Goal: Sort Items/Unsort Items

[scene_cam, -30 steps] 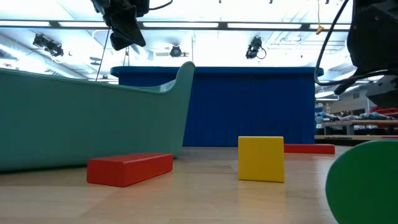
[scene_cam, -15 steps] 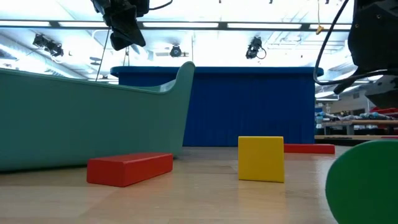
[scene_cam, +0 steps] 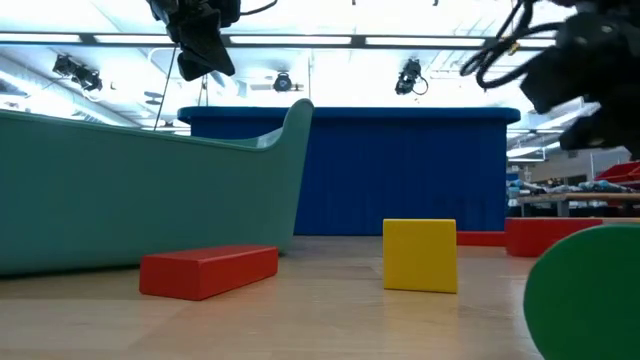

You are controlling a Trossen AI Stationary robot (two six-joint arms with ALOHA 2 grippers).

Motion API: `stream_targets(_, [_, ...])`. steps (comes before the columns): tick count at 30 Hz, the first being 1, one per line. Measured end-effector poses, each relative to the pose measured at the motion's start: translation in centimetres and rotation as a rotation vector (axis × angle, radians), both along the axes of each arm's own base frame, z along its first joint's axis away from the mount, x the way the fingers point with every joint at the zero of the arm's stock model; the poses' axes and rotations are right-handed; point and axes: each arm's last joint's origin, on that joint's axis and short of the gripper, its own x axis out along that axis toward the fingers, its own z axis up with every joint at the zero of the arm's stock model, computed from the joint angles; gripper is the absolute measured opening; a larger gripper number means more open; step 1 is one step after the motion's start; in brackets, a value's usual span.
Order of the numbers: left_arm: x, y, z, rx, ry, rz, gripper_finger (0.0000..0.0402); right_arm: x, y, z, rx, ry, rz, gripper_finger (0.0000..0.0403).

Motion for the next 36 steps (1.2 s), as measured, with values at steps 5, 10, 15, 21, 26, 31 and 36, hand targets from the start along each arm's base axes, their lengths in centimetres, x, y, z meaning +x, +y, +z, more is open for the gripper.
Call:
stream_targets(5, [0.1,0.0,0.1,0.003,-0.008,-0.001,0.0,1.2,0.6,0.8,0.053,-0.089,-0.069,0.0021])
stream_targets(10, [0.1,0.0,0.1,0.014,-0.008,-0.019,0.0,1.7,0.7,2.1,0.013,-0.14,-0.02,0.0032])
stream_targets(15, [0.1,0.0,0.0,0.016,-0.008,-0.023,0.0,1.4,0.5,2.4,-0.05,-0.127,0.09,0.0107])
stream_targets(21, [0.0,0.0,0.0,0.014,-0.007,-0.023,0.0,0.9,0.1,1.3,-0.144,-0.114,0.184,0.0216])
stream_targets(26, [0.0,0.0,0.0,0.002,-0.007,-0.01,0.0,0.3,-0.2,0.4,-0.158,-0.085,0.198,0.028])
stream_targets(31, [0.0,0.0,0.0,0.0,-0.006,-0.008,0.0,-0.2,0.1,-0.7,-0.156,-0.095,0.258,0.0304])
stream_targets(36, [0.0,0.0,0.0,0.002,-0.005,0.001,0.0,-0.8,-0.1,-1.8,-0.17,-0.092,0.306,0.0295])
